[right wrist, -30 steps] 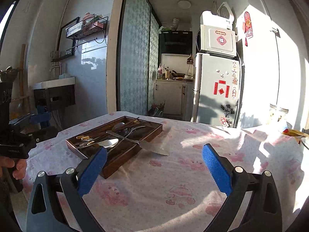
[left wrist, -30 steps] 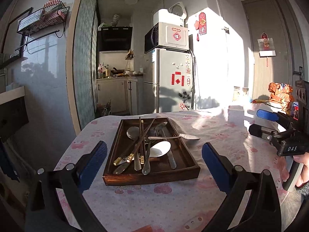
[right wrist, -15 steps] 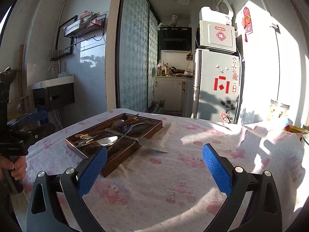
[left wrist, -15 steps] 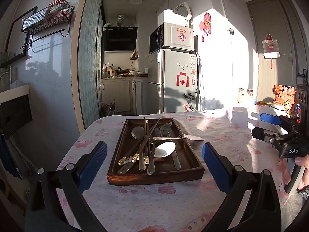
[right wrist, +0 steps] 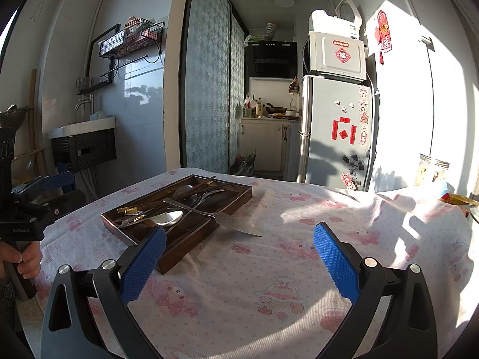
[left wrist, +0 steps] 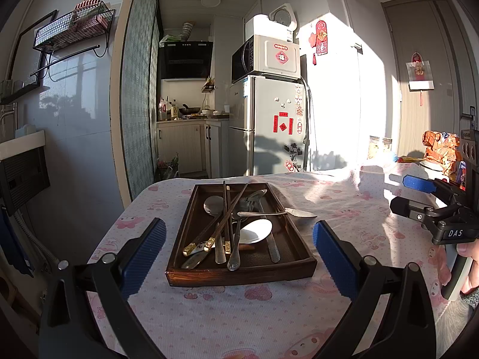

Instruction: Organize utensils

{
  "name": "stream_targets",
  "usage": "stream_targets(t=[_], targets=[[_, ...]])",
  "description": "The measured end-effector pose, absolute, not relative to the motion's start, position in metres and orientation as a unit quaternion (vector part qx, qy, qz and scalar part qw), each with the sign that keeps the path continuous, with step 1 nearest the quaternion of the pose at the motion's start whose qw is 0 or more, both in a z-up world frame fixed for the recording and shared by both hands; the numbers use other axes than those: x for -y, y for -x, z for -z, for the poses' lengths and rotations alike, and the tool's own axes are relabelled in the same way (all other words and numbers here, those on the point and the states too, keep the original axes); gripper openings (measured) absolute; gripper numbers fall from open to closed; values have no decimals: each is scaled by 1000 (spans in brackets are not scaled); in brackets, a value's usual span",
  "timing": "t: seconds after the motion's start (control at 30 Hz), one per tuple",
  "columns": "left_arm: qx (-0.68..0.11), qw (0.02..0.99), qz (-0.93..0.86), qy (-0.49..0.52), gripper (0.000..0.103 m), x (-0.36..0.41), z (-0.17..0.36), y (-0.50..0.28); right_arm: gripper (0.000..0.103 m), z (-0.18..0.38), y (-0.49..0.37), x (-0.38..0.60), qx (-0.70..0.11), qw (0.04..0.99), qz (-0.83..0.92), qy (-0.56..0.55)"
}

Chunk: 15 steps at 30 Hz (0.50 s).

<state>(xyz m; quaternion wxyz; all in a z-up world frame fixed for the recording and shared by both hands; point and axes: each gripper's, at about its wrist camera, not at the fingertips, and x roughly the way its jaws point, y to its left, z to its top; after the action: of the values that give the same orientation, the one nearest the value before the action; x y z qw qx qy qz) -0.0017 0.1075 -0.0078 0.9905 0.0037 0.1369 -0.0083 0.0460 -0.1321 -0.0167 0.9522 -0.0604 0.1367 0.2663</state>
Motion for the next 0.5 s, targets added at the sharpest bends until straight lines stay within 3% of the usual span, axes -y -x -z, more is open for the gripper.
stream_targets(t=[0.5], targets=[[-137, 990, -12, -2, 100, -109, 8, 2, 100, 17, -46, 130, -137, 950, -274, 62]])
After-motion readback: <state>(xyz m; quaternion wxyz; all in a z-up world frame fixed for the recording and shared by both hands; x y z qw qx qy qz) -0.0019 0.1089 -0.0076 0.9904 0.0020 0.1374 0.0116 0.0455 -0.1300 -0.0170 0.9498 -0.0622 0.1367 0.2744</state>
